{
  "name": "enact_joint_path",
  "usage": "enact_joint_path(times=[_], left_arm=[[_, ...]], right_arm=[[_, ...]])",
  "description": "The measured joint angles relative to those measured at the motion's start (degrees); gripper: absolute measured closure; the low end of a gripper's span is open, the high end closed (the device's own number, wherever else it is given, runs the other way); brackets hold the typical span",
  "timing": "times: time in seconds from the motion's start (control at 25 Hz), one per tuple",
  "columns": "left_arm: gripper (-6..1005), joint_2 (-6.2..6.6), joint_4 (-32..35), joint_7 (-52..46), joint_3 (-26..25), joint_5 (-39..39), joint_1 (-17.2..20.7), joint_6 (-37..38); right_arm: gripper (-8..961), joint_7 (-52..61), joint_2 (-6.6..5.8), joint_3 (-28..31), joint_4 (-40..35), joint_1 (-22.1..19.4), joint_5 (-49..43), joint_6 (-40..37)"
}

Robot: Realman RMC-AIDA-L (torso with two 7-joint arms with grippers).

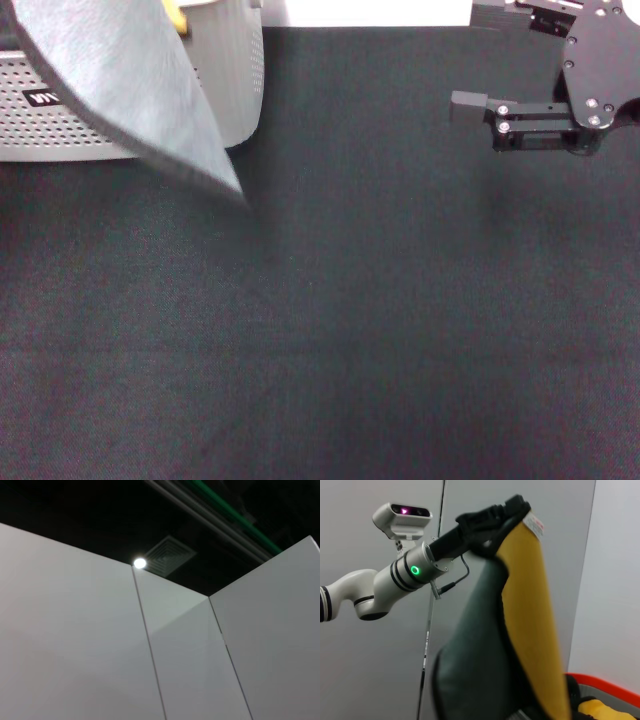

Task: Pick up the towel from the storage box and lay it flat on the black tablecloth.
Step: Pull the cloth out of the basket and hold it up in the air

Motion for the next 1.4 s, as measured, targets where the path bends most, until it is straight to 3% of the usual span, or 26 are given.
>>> enact_joint_path(times=[0.32,0.72,1.04,1.4], left_arm=[[991,-0.10,-1.06,-0.43,1.39,-0.53,0.67,2.35],[992,-0.17,-11.26,5.76,4.78,-2.29,-0.13,6.71],[992,-0.19,-15.45,8.13,7.13,-2.69,-2.11,6.91],[991,-0.36,-19.25,10.56,8.93,-3.62,-4.12,6.97]], right_arm=[[115,-1.62,0.13,-1.53,0.10,0.50,3.37,-2.93],[147,-4.95,0.24,-5.62,0.03,1.13,12.31,-3.12],[233,-7.26,0.25,-6.67,4.52,3.86,17.47,-3.18],[235,-9.15,0.32,-7.72,7.95,6.31,19.67,-2.80]])
